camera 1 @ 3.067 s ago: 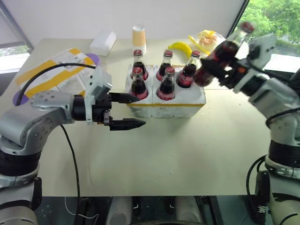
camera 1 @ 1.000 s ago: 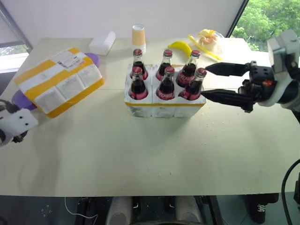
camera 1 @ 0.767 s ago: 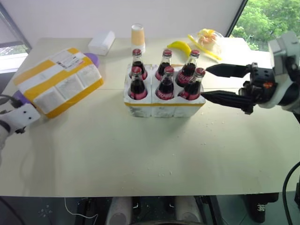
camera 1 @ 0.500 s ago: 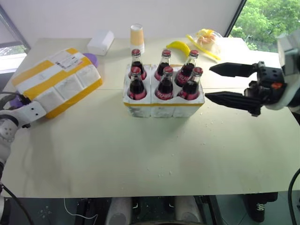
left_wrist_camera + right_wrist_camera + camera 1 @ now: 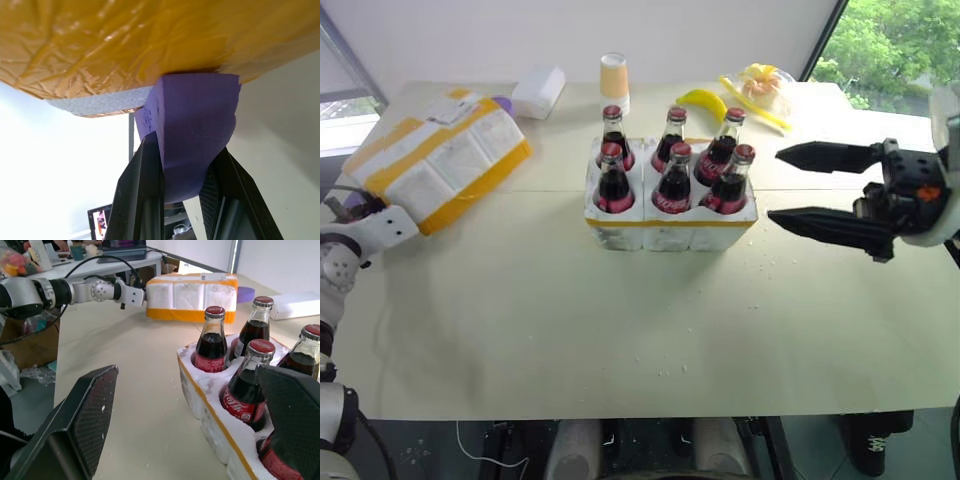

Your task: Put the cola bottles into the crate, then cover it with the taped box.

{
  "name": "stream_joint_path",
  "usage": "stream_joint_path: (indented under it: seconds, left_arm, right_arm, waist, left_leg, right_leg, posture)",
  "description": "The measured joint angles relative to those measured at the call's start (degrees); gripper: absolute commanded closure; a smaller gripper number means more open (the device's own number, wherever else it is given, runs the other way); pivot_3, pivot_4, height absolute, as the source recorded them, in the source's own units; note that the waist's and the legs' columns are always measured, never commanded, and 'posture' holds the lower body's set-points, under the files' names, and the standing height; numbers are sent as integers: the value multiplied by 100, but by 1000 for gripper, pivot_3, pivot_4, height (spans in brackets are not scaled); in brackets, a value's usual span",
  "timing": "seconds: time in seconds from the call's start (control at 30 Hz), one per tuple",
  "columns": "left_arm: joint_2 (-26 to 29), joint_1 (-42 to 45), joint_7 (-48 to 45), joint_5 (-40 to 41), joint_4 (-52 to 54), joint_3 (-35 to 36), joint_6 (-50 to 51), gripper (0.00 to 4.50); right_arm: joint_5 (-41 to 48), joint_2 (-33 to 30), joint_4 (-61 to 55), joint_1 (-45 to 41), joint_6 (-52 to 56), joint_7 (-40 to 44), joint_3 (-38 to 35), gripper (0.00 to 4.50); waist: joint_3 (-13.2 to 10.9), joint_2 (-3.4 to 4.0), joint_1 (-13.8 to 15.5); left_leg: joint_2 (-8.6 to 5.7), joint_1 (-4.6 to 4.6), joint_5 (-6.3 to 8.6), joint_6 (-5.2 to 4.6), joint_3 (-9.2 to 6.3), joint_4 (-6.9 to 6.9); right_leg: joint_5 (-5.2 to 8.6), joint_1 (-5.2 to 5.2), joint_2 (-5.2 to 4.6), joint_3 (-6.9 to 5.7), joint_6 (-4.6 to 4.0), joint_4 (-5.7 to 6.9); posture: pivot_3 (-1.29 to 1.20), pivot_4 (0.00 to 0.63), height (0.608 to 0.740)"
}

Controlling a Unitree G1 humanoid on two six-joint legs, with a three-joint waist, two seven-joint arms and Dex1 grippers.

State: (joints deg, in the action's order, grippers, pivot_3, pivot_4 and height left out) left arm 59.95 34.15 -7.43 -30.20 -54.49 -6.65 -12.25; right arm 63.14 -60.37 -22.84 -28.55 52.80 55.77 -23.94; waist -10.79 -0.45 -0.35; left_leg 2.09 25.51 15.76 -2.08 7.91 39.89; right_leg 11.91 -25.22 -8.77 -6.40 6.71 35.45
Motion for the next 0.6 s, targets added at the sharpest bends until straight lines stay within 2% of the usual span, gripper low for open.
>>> stream_joint_path:
  seconds: [0.13, 0.27, 0.5, 0.6]
  left_arm:
    - [48, 18, -183, 152, 202, 87, 54, 4142]
    - [90, 303, -456, 341, 703, 178, 104, 4142]
    - [124, 1892, -852, 493, 1524, 289, 174, 4142]
    - [-145, 2536, -1259, 698, 1923, 295, 165, 4142]
  right_arm:
    - [-6, -289, 119, 252, 64, 178, -245, 0]
    - [-229, -316, 143, 398, -89, 213, -279, 0]
    - [-494, -333, 182, 829, -253, 340, -418, 0]
    - [-559, -328, 174, 997, -304, 346, -515, 0]
  waist:
    - [1, -4, 10]
    - [-2, -15, 39]
    - [-3, -27, 122]
    - [-2, -27, 117]
  left_leg:
    - [2, 2, 1, -3, -1, 3]
    - [4, 7, 1, -2, -3, 9]
    - [-17, 21, 0, -5, 4, 18]
    - [-19, 14, 0, -5, 9, 18]
  right_leg:
    - [0, 0, 0, 0, 0, 0]
    - [0, -1, 1, -1, 0, 0]
    - [0, 3, 7, -5, 1, -2]
    - [1, 11, 7, -5, 2, -2]
  posture:
    - [0, 150, 740]
    - [0, 150, 740]
    - [0, 150, 740]
    - [0, 150, 740]
